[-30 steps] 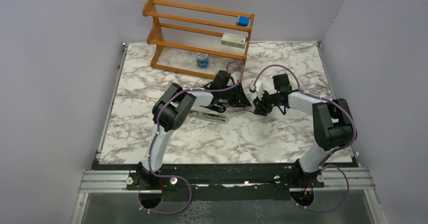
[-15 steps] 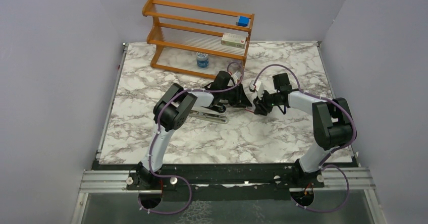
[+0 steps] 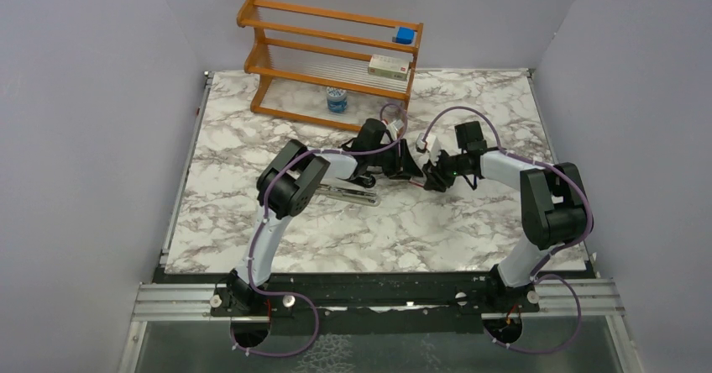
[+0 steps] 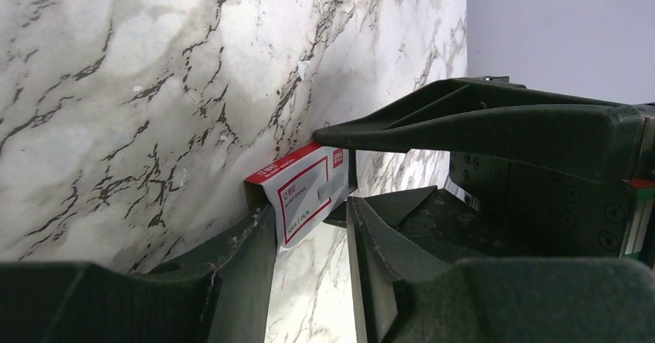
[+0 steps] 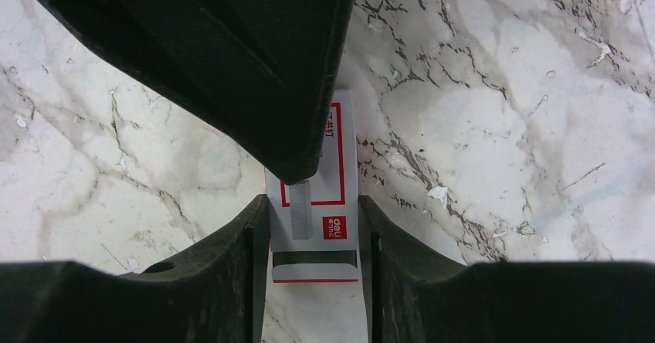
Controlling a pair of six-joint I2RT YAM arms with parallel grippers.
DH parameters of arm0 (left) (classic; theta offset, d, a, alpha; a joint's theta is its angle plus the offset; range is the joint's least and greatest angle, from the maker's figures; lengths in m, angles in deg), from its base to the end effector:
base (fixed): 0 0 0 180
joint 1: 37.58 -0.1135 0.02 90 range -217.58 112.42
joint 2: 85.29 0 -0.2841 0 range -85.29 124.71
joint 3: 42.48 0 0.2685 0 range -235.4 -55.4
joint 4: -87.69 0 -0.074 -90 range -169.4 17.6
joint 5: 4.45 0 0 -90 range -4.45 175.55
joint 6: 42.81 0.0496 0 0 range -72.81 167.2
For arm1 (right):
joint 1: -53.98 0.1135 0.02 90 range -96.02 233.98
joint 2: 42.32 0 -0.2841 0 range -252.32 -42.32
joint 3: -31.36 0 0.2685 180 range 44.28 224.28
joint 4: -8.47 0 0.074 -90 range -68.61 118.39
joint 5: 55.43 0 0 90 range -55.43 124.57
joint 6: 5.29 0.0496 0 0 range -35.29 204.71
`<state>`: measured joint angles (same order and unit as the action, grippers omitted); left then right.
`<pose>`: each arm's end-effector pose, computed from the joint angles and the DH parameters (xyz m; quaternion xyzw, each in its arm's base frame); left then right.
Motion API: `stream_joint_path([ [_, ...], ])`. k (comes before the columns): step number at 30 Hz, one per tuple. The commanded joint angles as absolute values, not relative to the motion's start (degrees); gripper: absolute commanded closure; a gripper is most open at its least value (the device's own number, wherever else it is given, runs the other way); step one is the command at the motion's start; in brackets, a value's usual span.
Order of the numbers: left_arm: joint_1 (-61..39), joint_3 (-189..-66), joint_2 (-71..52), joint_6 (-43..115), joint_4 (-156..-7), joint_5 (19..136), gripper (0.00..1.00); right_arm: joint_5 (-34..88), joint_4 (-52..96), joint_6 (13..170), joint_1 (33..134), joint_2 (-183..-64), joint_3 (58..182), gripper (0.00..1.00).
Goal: Load the staples into the stapler
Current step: Open the staple box at the center of the board.
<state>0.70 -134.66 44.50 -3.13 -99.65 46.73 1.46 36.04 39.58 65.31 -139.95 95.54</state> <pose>0.3825 -0.3415 0.1112 0.0788 0.8308 -0.5343 0.1349 0.3258 0.0929 0.1460 -0.5018 0.7839 0.1942 0.3097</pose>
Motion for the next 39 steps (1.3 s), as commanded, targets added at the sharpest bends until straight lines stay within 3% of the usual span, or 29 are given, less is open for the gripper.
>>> stream_joint_path([
  [1, 4.49, -134.91, 46.53, -4.81, -101.96, 41.15, 0.59, 3.57, 38.82, 39.16, 65.35, -143.40, 95.01, 0.71],
  [17, 5.47, -133.39, 46.33, -6.29, -105.02, 40.41, 0.60, 2.78, 39.58, 39.28, 65.40, -143.86, 95.91, 0.71],
  [35, -6.08, -129.03, 40.56, -6.03, -104.81, 41.74, 0.55, 3.03, 39.41, 38.99, 65.40, -143.34, 95.13, 0.69],
  [39, -7.77, -129.77, 39.09, -2.78, -98.74, 43.35, 0.55, 2.50, 39.41, 39.22, 65.38, -143.26, 95.35, 0.67],
])
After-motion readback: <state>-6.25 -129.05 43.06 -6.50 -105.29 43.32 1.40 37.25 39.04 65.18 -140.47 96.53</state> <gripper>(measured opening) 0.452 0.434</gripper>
